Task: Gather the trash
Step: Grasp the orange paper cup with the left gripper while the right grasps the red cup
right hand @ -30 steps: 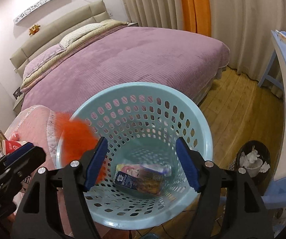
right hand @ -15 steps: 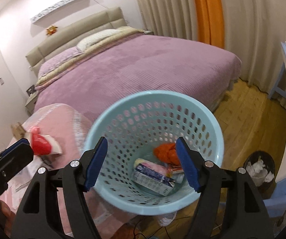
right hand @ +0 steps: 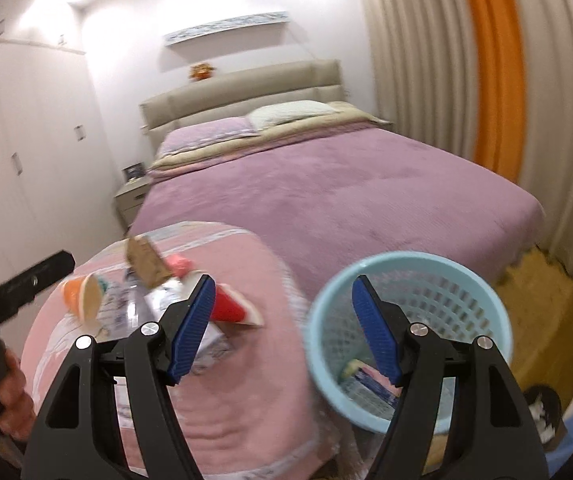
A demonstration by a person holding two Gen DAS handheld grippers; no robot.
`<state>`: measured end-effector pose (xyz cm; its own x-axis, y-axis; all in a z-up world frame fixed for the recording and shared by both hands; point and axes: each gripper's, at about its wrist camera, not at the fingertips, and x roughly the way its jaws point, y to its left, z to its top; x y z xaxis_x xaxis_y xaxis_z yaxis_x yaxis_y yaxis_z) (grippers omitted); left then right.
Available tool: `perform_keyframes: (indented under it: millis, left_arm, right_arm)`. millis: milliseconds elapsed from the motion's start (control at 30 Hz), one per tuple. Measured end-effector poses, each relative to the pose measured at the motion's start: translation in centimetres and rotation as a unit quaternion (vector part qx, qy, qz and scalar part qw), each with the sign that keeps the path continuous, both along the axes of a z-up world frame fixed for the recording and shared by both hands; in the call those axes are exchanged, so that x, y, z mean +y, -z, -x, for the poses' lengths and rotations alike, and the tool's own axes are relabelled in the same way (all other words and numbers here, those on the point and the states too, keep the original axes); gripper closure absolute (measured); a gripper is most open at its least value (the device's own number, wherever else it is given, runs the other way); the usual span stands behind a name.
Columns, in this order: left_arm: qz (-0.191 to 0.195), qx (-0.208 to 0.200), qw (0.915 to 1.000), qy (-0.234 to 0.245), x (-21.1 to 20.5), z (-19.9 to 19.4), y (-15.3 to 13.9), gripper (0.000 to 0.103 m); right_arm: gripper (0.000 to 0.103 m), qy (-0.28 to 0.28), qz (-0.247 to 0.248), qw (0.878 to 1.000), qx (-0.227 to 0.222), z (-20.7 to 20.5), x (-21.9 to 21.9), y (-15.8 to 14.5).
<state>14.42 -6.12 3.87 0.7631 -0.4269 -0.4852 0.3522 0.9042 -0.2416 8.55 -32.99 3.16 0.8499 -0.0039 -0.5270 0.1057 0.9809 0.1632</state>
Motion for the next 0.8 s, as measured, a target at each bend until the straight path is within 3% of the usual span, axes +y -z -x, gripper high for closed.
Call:
perform_keyframes:
  millis: [233, 333, 467, 600, 800]
  left_arm:
    - [-0.031, 0.026, 0.9923, -0.117, 7.5, -2.1, 2.2, 0.027]
    - [-0.043, 0.046, 0.9881, -0.14, 9.3, -3.3, 3.8, 0.027]
    - [-0.051, 0.069, 0.9862, -0.142, 10.7, -4.4, 5.2, 0.026]
    - [-0.074, 0.085, 0.9836, -0.141, 9.3, -5.9, 6.7, 0.026]
    - [-0.13, 0.106, 0.9714, -0.168, 8.2, -8.2, 8.5, 0.026]
  right_arm:
    - [0.036, -0.029, 0.011, 0.999, 0.024, -3.1, 4.1, 1.7]
    - [0.036, -0.028, 0.024, 0.999, 0.037, -4.6, 4.5, 3.0]
    - [0.036, -0.026, 0.039, 0.998, 0.053, -6.0, 4.9, 4.6]
    - [0.036, -0.027, 0.039, 0.996, 0.074, -7.4, 4.6, 6.1]
    - [0.035, -0.041, 0.032, 0.995, 0.087, -8.7, 4.5, 7.4]
